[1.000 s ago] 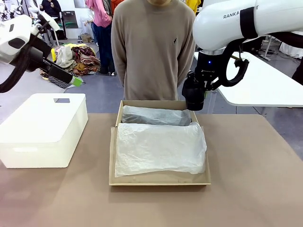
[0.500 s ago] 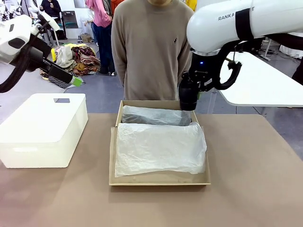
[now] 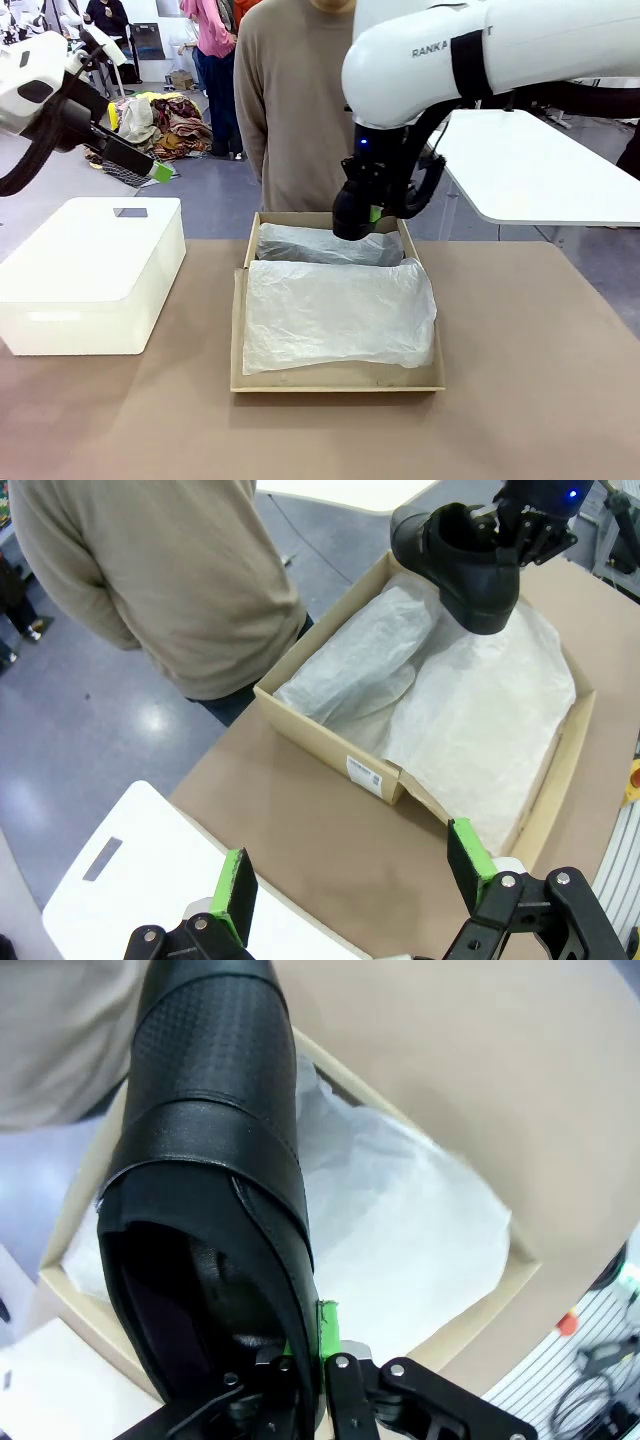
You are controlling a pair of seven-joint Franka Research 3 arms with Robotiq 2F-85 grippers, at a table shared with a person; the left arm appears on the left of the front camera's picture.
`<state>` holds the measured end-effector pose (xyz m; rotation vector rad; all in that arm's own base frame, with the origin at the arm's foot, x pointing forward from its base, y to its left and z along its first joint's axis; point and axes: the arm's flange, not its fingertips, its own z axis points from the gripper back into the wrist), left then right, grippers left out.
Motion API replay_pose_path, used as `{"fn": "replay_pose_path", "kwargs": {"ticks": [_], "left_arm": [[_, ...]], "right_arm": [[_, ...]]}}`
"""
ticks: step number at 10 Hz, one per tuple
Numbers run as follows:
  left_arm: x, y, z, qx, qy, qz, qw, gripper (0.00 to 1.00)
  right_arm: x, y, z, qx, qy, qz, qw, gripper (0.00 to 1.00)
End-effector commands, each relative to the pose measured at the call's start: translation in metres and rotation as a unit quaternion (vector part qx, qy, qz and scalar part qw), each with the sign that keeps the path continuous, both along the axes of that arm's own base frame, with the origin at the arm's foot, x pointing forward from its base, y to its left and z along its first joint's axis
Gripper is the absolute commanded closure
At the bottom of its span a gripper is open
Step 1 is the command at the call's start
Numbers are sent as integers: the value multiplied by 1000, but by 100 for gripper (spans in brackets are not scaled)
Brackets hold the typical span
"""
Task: Pack the shoes into the box.
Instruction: Place the other shoe of the Shoes into the Shoes Box.
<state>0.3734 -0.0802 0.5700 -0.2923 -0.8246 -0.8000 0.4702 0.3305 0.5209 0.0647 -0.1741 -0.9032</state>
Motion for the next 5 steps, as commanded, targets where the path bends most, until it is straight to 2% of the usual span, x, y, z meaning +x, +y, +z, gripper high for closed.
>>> {"fn": "replay_pose_path", "kwargs": {"ticks": [1, 2, 4, 5], "left_arm": [[0, 1, -2, -7, -1, -6, 1000, 0], [0, 1, -2, -7, -1, -6, 1000, 0], [0, 1, -2, -7, -1, -6, 1000, 0], [0, 1, -2, -7, -1, -6, 1000, 0]], "right_arm": [[12, 35, 10, -21, -18, -43, 999, 100], [15, 48, 9, -27, -15, -45, 999, 100], [20, 47, 9, -31, 16, -26, 999, 100], [7, 41, -2, -10, -3, -33, 999, 100]]}}
